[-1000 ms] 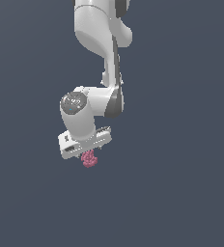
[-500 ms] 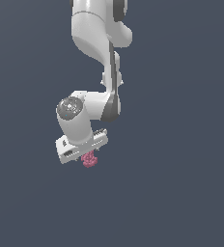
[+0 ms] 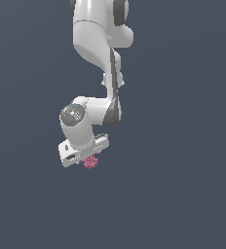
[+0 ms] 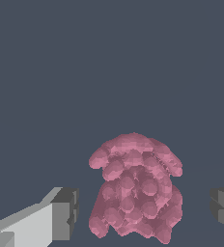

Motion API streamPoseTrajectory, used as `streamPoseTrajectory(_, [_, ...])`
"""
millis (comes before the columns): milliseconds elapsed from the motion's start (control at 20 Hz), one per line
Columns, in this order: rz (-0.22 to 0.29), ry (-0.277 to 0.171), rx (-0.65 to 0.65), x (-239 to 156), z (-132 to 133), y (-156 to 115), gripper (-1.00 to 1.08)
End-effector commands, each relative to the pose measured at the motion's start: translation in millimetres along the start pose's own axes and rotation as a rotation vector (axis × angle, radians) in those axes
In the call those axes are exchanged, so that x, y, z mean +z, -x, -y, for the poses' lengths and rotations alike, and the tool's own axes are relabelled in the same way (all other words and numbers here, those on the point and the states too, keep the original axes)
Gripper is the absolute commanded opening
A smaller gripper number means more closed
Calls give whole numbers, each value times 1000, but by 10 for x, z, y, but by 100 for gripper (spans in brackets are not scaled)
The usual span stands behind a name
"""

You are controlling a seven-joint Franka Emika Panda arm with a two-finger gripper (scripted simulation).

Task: Pick up the object and move it to a goal position.

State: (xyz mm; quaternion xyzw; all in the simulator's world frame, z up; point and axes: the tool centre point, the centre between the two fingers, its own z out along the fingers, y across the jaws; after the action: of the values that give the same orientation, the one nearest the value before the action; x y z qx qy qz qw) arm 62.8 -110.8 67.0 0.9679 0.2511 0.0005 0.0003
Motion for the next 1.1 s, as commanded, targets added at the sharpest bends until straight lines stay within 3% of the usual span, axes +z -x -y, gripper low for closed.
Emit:
streamPoseTrajectory(0, [1, -1, -1, 145, 6, 7, 100])
streamPoseTrajectory(400, [1, -1, -2, 280, -3, -3, 100])
streamPoseTrajectory(450, [1, -1, -2, 280, -3, -3, -100])
streamPoseTrajectory(1050, [1, -1, -2, 268, -4, 1, -100])
